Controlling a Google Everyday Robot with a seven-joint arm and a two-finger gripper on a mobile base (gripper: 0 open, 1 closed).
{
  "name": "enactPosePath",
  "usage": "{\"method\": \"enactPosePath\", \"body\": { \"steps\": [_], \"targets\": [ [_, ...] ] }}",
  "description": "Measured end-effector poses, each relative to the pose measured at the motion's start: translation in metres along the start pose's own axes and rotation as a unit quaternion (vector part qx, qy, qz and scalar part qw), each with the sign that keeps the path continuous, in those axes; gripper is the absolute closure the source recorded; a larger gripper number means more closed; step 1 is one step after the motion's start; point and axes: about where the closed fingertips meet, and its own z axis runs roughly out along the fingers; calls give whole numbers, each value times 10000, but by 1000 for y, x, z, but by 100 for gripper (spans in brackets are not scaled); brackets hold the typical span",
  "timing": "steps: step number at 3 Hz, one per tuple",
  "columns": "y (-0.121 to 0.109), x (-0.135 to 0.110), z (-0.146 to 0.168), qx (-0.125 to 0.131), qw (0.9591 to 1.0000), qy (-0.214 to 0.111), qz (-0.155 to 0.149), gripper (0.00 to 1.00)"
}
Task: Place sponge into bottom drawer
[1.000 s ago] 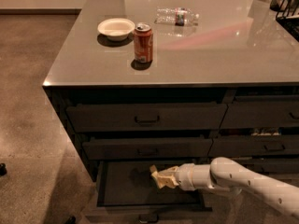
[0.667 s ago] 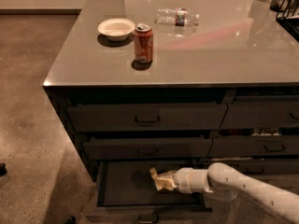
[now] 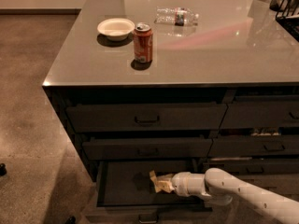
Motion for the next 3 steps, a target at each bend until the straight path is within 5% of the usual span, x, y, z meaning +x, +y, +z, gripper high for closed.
{"method": "enactPosePath", "body": {
  "steps": [2,3],
  "targets": [
    [-41,0,33,499,9957,-730,268,100],
    [-59,2,49,570,9953,-733,272,100]
  ]
}}
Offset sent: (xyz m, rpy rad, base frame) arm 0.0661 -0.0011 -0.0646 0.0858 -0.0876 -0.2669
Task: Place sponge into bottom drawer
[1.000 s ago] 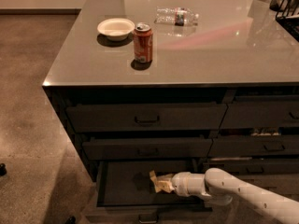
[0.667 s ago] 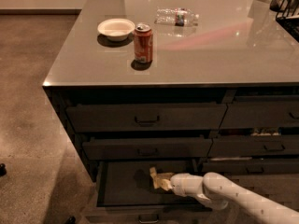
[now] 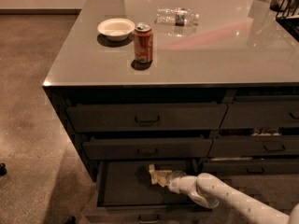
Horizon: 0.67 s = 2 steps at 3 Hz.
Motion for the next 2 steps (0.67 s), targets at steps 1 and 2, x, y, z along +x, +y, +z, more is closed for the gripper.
{"method": "enactPosePath", "body": {
  "steps": [1,2],
  "targets": [
    [-14,6,13,97,9997,218,-4,100],
    [-28,16,22,192,9989,431,-78,83]
  ]
}}
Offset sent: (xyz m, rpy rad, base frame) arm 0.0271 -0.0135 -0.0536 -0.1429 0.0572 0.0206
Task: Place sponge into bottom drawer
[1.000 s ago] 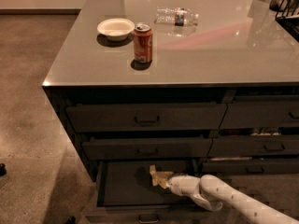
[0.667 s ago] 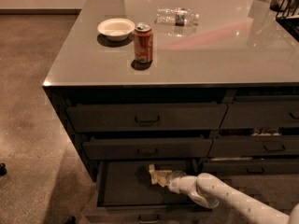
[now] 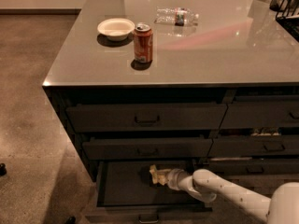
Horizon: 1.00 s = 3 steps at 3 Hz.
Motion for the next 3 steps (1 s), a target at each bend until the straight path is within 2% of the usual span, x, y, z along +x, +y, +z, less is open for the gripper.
{"method": "enactPosePath", "body": {
  "steps": [1,2,3],
  "targets": [
    [-12,11,9,-45,9998,125,-171,59],
    [-19,19,17,-185,9990,258,-321,28],
    [-17,19,19,-195,9990,258,-315,5]
  ]
}}
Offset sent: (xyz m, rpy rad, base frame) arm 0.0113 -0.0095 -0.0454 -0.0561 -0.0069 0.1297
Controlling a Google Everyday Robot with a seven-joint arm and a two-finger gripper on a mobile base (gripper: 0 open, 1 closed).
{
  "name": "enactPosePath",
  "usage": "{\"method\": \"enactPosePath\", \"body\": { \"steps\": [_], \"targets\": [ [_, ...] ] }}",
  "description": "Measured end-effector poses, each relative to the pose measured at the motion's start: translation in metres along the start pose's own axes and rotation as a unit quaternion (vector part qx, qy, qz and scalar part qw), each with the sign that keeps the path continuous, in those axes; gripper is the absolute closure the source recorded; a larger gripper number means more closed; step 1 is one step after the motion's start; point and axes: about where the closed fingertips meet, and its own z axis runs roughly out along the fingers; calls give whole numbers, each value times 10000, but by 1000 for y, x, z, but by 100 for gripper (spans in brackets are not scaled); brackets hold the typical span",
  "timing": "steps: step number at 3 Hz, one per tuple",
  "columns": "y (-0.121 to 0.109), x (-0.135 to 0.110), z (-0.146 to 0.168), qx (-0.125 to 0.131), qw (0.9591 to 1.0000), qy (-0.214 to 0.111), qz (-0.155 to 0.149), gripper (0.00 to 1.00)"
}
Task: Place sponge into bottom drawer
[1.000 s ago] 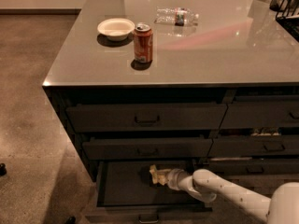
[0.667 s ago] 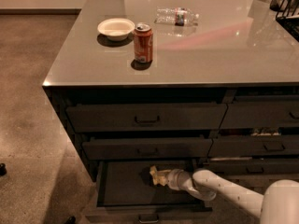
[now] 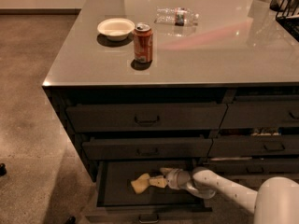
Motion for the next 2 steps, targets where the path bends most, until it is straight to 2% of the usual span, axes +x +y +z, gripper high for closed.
{"method": "enactPosePath", "body": {
  "steps": [1,2],
  "targets": [
    [1,0,1,-9,10000,2,0,0],
    [1,0,1,-10,10000,2,0,0]
  ]
}}
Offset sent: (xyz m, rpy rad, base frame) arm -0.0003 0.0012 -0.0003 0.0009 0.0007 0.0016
